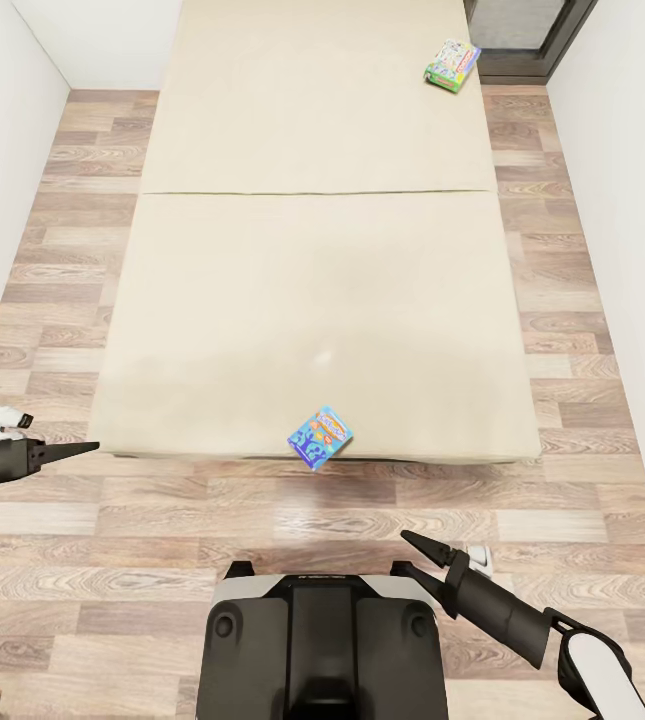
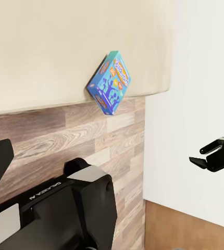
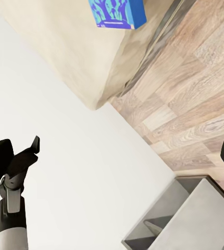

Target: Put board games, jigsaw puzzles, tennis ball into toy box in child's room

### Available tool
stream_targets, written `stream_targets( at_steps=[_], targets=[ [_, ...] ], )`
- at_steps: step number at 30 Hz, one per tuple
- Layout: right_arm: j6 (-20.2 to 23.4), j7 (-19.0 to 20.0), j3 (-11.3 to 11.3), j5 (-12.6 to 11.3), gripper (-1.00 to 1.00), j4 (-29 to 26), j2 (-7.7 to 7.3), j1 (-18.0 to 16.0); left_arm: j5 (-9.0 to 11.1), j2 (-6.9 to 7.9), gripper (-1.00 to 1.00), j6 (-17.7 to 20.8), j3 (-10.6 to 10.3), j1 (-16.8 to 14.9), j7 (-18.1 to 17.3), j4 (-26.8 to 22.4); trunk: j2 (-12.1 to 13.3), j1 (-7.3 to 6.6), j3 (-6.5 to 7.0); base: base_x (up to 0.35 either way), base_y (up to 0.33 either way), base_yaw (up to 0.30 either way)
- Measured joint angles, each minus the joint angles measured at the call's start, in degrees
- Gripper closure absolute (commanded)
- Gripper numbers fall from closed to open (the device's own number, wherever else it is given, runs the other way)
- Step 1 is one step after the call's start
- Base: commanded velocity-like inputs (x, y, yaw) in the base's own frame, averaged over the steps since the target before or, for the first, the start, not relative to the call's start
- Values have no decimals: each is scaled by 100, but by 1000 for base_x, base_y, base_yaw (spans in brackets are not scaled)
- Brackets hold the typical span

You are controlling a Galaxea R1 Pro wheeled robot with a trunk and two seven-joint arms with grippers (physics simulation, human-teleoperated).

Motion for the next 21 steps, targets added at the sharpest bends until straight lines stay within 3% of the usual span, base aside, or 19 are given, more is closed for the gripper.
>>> stream_targets(
  at_steps=[13,21],
  targets=[
    [-10,0,1,0,-100,0,8,0,0,1,-100,-60,0,0,0,0,0,1,0,-113,0,0],
    [-359,33,35,6,-100,1,0,0,0,0,-100,-61,-4,0,0,-1,0,2,0,-80,20,0]
  ],
)
